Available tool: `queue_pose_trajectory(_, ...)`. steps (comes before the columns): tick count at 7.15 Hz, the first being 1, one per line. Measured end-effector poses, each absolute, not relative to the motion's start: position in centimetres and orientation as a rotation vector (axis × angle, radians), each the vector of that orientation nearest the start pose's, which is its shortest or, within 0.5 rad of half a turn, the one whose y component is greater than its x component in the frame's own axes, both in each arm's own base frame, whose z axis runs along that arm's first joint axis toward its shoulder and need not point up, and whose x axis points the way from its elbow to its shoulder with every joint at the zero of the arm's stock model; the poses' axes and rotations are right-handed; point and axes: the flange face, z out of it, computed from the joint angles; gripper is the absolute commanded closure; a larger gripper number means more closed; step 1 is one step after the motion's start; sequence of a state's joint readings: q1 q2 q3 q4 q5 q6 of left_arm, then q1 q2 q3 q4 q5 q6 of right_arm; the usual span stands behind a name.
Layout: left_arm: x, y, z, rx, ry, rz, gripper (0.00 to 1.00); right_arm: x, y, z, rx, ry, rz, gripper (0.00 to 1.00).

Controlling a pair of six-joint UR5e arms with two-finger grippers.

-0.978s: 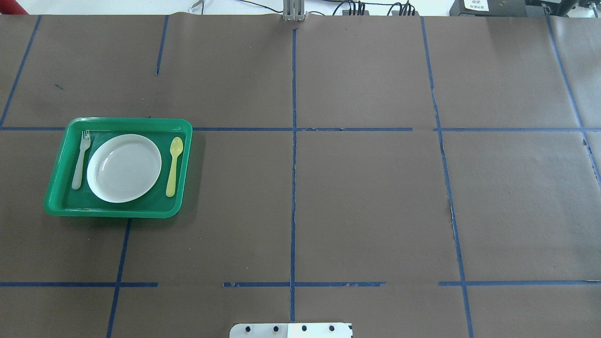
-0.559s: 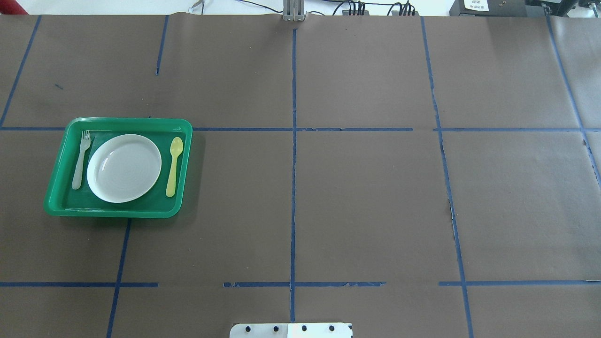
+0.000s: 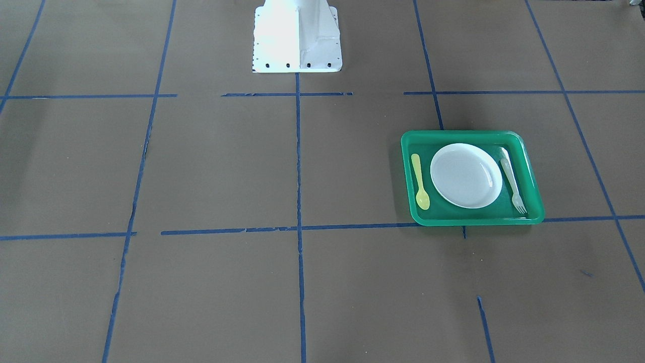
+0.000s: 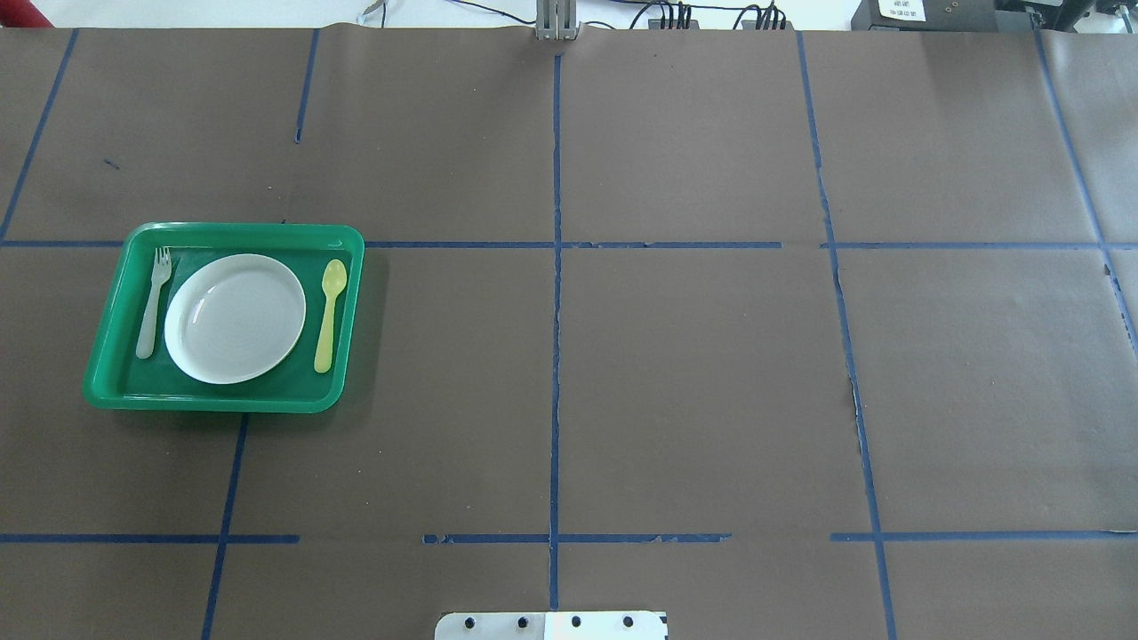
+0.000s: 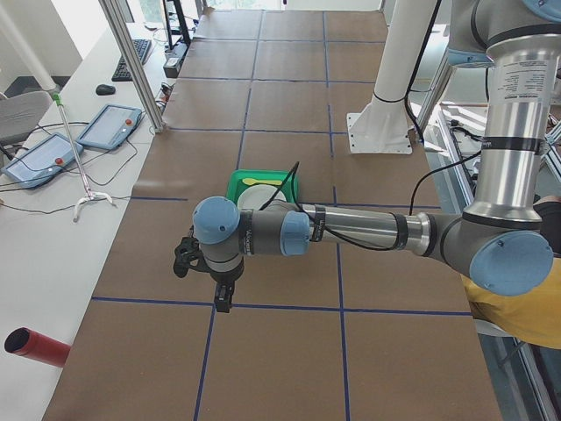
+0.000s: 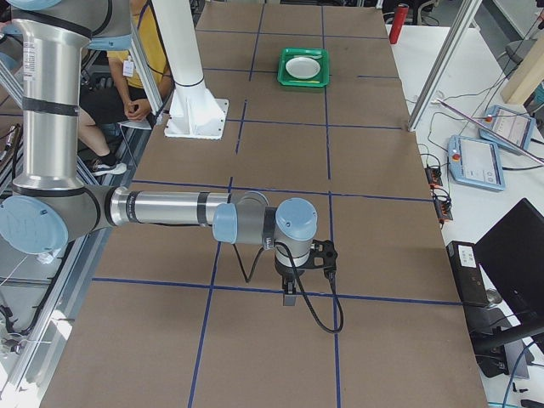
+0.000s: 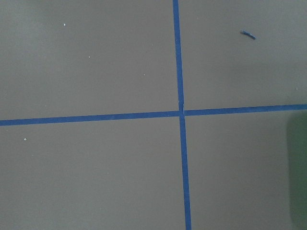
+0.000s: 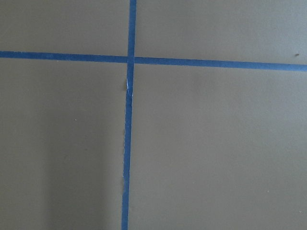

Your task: Place fork

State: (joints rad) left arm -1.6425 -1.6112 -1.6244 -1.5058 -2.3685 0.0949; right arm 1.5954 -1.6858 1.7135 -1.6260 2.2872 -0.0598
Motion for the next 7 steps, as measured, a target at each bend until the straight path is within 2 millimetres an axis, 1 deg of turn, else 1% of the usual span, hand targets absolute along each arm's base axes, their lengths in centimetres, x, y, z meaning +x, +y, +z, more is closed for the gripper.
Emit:
queue_pose_trajectory(2, -9.7, -50.4, 61.5, 0.098, 0.796, 0.035, 0.00, 7.9, -43.9, 65.2, 0.004, -0.717, -0.023, 0.00)
queue_pose_trajectory(4, -9.7, -49.5, 61.6, 0.104, 0.799, 0.035, 0.00, 7.9, -43.9, 65.2, 0.004, -0.717, -0.024, 0.00)
queue_pose_trajectory(5, -9.7, -49.3, 61.3, 0.113, 0.796, 0.038, 0.00, 7.9, -43.9, 65.2, 0.004, -0.717, -0.024, 0.00)
queue_pose_trajectory(7, -9.6, -49.3, 61.4, 0.114, 0.795, 0.041, 0.00, 7.9, -43.9, 65.2, 0.004, -0.717, -0.024, 0.00)
